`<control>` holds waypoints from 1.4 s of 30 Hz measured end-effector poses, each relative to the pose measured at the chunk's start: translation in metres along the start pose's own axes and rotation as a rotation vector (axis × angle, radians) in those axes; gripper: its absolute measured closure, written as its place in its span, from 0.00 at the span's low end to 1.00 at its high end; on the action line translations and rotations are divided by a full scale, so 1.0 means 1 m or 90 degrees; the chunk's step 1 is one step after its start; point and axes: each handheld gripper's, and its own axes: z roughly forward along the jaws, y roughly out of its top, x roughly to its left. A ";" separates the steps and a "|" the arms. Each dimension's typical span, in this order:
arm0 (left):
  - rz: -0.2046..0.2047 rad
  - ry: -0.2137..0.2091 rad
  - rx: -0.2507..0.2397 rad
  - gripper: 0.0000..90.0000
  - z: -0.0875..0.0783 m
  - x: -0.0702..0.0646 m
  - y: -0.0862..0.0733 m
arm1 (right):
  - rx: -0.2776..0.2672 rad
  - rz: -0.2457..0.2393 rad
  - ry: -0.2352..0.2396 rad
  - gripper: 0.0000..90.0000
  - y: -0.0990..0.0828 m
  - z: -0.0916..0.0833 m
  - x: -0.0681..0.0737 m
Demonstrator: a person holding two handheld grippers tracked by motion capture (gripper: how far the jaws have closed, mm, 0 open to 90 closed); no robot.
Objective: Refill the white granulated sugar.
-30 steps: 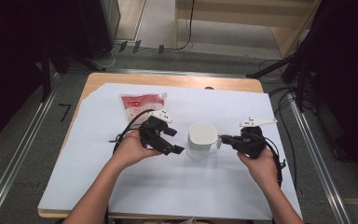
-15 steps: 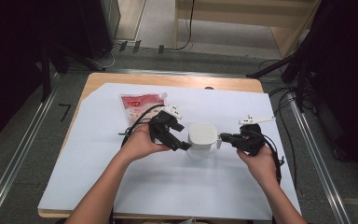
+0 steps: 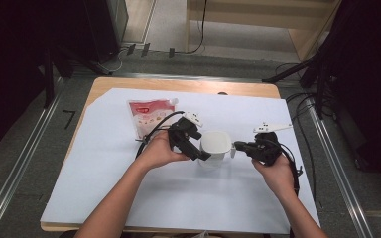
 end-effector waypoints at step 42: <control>0.022 0.019 0.003 0.17 0.002 -0.003 0.008 | -0.004 -0.006 -0.031 1.00 -0.001 0.002 0.006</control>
